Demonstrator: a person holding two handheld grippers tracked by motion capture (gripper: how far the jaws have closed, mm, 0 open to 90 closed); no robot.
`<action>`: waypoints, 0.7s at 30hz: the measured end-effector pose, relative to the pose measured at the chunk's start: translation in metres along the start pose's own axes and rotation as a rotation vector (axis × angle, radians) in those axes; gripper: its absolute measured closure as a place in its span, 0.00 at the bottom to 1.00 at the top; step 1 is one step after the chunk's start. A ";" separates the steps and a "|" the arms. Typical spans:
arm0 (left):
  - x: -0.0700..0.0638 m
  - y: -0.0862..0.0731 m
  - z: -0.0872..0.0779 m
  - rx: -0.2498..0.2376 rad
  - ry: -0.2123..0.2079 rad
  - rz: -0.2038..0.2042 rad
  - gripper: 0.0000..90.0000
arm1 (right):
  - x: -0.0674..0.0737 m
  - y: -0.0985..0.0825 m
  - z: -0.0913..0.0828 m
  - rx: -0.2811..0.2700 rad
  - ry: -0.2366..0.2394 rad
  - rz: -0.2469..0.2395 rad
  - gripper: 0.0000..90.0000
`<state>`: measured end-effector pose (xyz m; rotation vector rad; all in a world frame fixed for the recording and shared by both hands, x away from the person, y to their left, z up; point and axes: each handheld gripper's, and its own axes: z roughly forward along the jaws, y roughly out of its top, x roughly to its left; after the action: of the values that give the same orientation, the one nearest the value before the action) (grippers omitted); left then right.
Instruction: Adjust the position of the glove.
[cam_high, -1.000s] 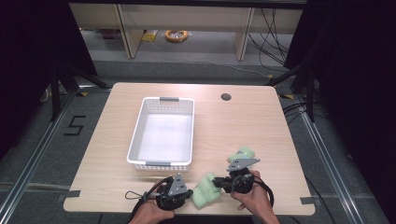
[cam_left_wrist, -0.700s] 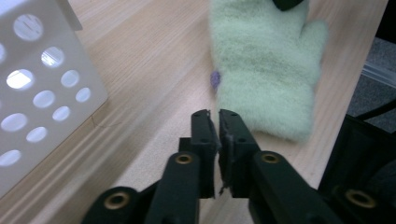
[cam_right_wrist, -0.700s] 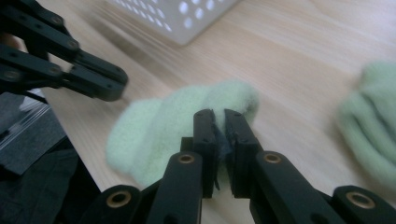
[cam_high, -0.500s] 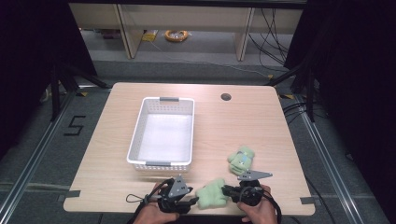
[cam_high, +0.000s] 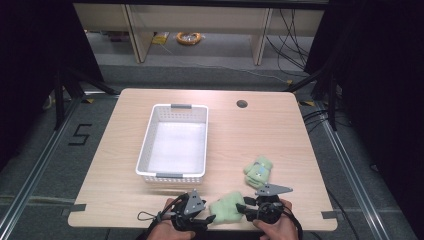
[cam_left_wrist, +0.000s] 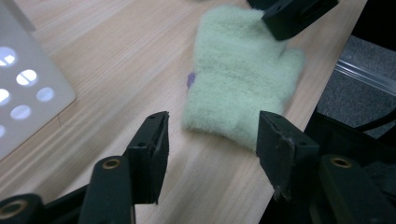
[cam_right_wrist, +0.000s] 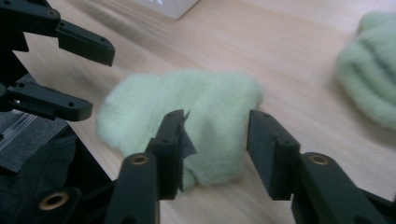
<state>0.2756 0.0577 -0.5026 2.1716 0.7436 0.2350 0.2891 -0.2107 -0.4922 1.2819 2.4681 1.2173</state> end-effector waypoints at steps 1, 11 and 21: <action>0.001 -0.001 0.000 0.001 -0.006 -0.020 0.45 | 0.002 0.003 -0.006 -0.011 -0.014 0.017 0.57; 0.013 -0.005 -0.012 0.011 -0.015 -0.082 0.37 | -0.060 0.030 -0.025 -0.019 -0.208 -0.124 0.54; 0.017 -0.009 -0.019 0.002 -0.015 -0.137 0.35 | -0.091 0.051 -0.003 0.013 -0.252 0.025 0.55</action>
<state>0.2778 0.0841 -0.4981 2.1117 0.8802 0.1471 0.3791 -0.2622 -0.4774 1.3786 2.2918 0.9775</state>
